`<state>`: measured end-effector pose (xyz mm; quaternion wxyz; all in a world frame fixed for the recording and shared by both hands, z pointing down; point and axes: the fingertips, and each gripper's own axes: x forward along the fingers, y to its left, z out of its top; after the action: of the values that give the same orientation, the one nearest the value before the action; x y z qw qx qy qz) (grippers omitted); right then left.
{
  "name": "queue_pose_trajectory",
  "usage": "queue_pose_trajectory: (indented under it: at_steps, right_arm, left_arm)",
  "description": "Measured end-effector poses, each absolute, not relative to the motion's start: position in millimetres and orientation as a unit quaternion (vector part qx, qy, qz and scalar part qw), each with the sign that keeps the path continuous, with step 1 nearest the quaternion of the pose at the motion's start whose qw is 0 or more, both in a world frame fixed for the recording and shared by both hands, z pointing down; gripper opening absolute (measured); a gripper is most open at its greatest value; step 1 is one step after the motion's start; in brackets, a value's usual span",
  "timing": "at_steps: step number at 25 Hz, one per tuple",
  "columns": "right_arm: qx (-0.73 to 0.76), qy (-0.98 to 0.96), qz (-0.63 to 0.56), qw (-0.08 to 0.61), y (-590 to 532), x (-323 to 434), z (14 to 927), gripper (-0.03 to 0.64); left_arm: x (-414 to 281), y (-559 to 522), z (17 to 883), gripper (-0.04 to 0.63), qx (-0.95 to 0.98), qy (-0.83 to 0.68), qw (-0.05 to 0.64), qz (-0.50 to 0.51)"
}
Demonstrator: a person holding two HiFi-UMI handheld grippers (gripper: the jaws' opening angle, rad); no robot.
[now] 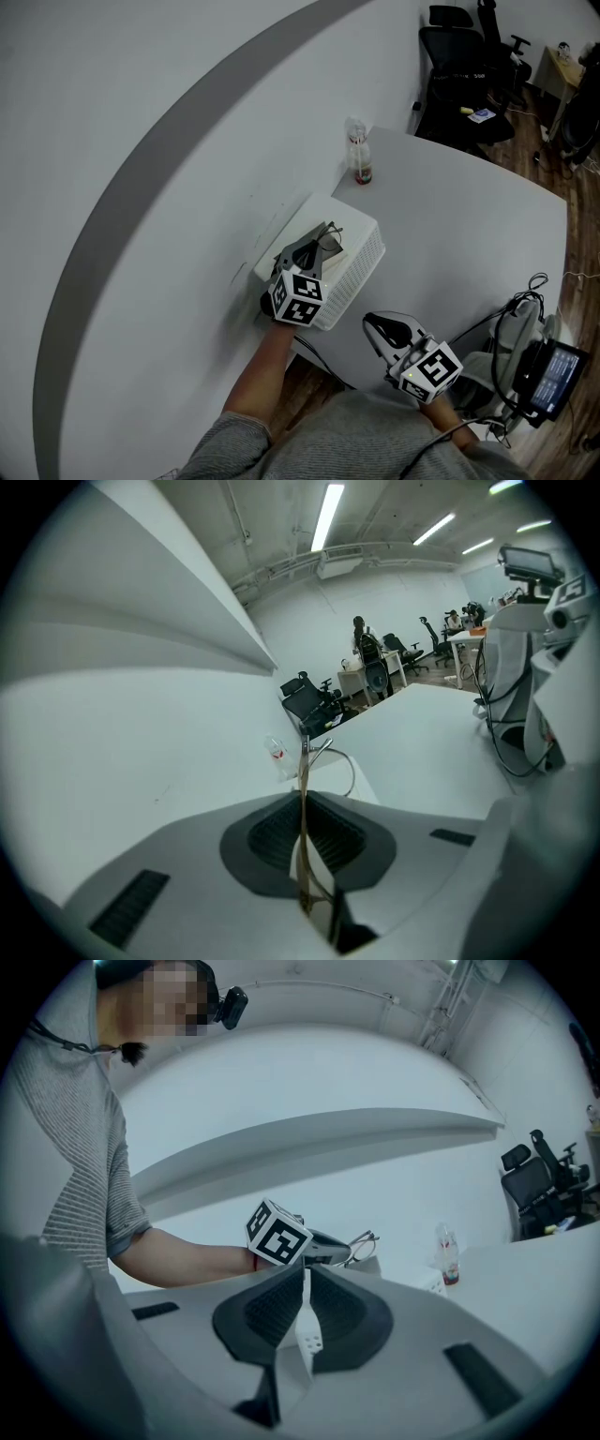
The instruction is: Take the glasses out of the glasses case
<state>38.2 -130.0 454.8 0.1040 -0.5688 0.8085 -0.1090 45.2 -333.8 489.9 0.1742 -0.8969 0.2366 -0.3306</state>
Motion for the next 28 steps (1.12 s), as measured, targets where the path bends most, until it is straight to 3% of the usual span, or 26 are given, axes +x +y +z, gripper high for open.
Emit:
queue_pose_trajectory:
  at_steps: [17, 28]
  right_arm:
    - [-0.57, 0.808, -0.108, 0.104, -131, 38, 453, 0.017]
    - [-0.573, 0.806, -0.106, 0.102, -129, 41, 453, 0.017]
  left_arm:
    - [34, -316, 469, 0.026, -0.94, 0.24, 0.057, -0.237]
    - [29, -305, 461, 0.026, -0.951, 0.239, 0.022, -0.196]
